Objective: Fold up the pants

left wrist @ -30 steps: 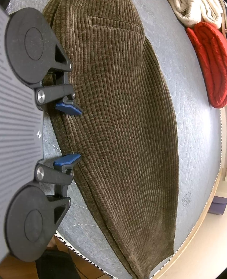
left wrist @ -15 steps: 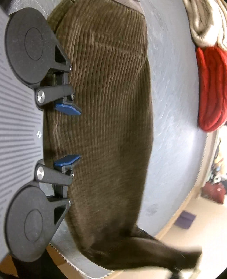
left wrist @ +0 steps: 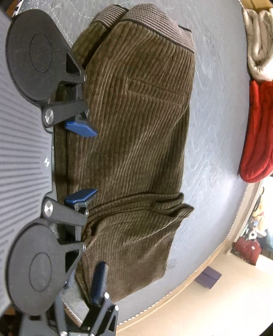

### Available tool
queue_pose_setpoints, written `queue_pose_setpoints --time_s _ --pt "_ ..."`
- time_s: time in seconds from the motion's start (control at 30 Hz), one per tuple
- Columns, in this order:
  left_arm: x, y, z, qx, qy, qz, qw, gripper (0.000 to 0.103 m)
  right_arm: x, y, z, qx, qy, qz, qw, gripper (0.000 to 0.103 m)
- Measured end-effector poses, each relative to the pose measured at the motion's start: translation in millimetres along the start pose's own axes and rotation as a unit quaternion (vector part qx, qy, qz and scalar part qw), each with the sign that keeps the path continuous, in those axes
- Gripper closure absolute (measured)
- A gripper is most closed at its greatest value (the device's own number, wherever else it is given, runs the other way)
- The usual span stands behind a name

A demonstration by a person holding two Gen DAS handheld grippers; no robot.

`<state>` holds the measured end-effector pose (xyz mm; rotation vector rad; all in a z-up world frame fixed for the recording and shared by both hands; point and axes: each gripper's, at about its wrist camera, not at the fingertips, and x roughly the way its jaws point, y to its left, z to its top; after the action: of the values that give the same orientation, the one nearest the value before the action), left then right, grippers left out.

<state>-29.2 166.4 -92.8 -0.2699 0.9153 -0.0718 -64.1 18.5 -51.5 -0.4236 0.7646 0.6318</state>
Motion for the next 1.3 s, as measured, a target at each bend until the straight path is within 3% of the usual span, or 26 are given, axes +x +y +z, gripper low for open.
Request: queue_pose_setpoints --time_s 0.07,0.27,0.33,0.37,0.43,0.53,0.63,0.73,0.83,0.87,0.93,1.03,1.17,1.23,1.3 --pt "1.6 5.9 3.7 -0.012 0.001 0.000 0.9999 0.042 1.3 -6.8 2.3 0.025 -0.005 -0.012 1.000 0.051" --pt "0.9 7.0 1.2 -0.022 0.002 0.004 0.9997 0.042 36.1 -20.4 -5.2 0.042 0.034 -0.015 0.998 0.051" --pt "0.8 6.4 0.2 -0.018 0.002 0.007 0.9998 0.042 41.1 -14.1 -7.0 0.034 0.043 -0.008 0.998 0.070" --pt "1.4 6.1 0.2 -0.016 0.001 0.008 0.9998 0.042 37.9 -9.6 -6.6 0.027 0.033 0.000 0.999 0.088" --pt "2.2 6.9 1.3 -0.018 -0.002 0.010 0.9998 0.042 24.4 0.6 -2.0 -0.005 -0.002 -0.018 1.000 0.089" --pt "2.2 7.2 2.2 -0.025 -0.005 0.013 0.9996 0.042 -2.7 6.0 -1.5 -0.040 -0.046 -0.003 0.998 0.090" --pt "2.6 5.3 1.5 -0.032 -0.004 0.014 0.9994 0.042 0.1 15.9 -17.6 -0.094 -0.021 0.009 0.995 0.089" --pt "6.1 0.5 1.7 -0.036 -0.005 0.013 0.9993 0.042 8.4 15.0 -30.4 -0.094 0.019 0.001 0.995 0.085" --pt "6.9 -5.0 2.5 -0.039 -0.011 0.000 0.9992 0.042 -11.9 -3.3 -26.8 -0.033 -0.018 0.008 0.999 0.071" --pt "7.4 -7.8 3.1 -0.039 -0.015 -0.006 0.9991 0.042 -21.9 -15.6 -26.9 0.002 -0.037 0.005 0.999 0.059" --pt "8.7 -14.3 4.3 -0.037 -0.022 -0.016 0.9989 0.042 -40.8 -46.7 -32.3 0.077 -0.067 -0.020 0.995 0.049" --pt "12.3 -25.3 5.8 -0.034 -0.031 -0.029 0.9986 0.042 -58.7 -99.1 -51.3 0.201 -0.073 -0.088 0.973 0.039" --pt "20.6 -42.3 9.1 -0.026 -0.041 -0.038 0.9981 0.042 -69.6 -170.7 -97.8 0.379 -0.041 -0.172 0.908 0.036" --pt "24.7 -50.8 10.3 -0.018 -0.045 -0.046 0.9977 0.042 -67.4 -193.2 -122.2 0.439 -0.015 -0.184 0.879 0.035" --pt "29.6 -59.5 11.6 -0.008 -0.048 -0.052 0.9975 0.040 -60.7 -207.9 -144.3 0.489 0.011 -0.156 0.858 0.035"
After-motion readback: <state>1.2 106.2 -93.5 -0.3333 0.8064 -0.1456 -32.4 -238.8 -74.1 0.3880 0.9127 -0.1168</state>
